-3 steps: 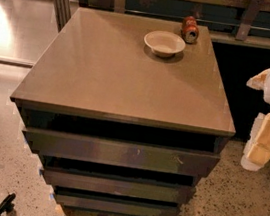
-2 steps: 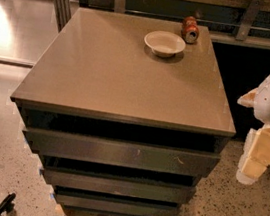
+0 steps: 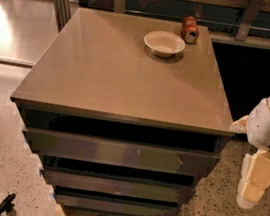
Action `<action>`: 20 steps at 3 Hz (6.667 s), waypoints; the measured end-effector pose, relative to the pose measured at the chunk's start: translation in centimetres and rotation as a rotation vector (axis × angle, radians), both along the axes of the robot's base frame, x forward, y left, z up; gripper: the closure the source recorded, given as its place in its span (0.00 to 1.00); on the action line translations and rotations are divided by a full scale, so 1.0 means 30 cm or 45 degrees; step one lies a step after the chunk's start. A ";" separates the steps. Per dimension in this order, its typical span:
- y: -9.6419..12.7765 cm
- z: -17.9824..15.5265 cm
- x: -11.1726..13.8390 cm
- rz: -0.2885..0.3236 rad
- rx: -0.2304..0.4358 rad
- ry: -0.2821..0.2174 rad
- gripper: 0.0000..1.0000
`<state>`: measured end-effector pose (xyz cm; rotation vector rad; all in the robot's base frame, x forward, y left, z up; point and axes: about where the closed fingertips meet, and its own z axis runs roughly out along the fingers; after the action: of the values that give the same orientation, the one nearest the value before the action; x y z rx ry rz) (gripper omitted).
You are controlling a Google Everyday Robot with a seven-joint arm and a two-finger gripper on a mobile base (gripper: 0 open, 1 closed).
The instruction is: Open top drawer
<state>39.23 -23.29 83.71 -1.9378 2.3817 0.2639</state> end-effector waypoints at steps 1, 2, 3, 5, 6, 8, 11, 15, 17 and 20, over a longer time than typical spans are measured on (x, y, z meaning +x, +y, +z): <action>-0.017 -0.038 -0.037 0.026 0.011 0.045 0.00; -0.018 -0.042 -0.040 0.030 0.012 0.049 0.00; -0.017 -0.043 -0.033 0.032 0.036 0.015 0.00; 0.077 -0.202 0.047 0.093 0.172 0.102 0.00; 0.078 -0.208 0.048 0.092 0.174 0.106 0.00; 0.086 -0.254 0.018 0.129 0.276 0.128 0.00; 0.175 -0.335 0.074 0.210 0.290 0.190 0.00; 0.206 -0.427 0.068 0.254 0.322 0.279 0.00; 0.226 -0.377 0.098 0.237 0.352 0.147 0.00; 0.269 -0.442 0.150 0.257 0.412 0.145 0.00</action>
Offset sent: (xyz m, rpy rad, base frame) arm -0.0110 -0.0050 -0.0115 0.0088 0.0354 0.0204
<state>43.75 -15.22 70.45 -2.0476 2.0426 0.7387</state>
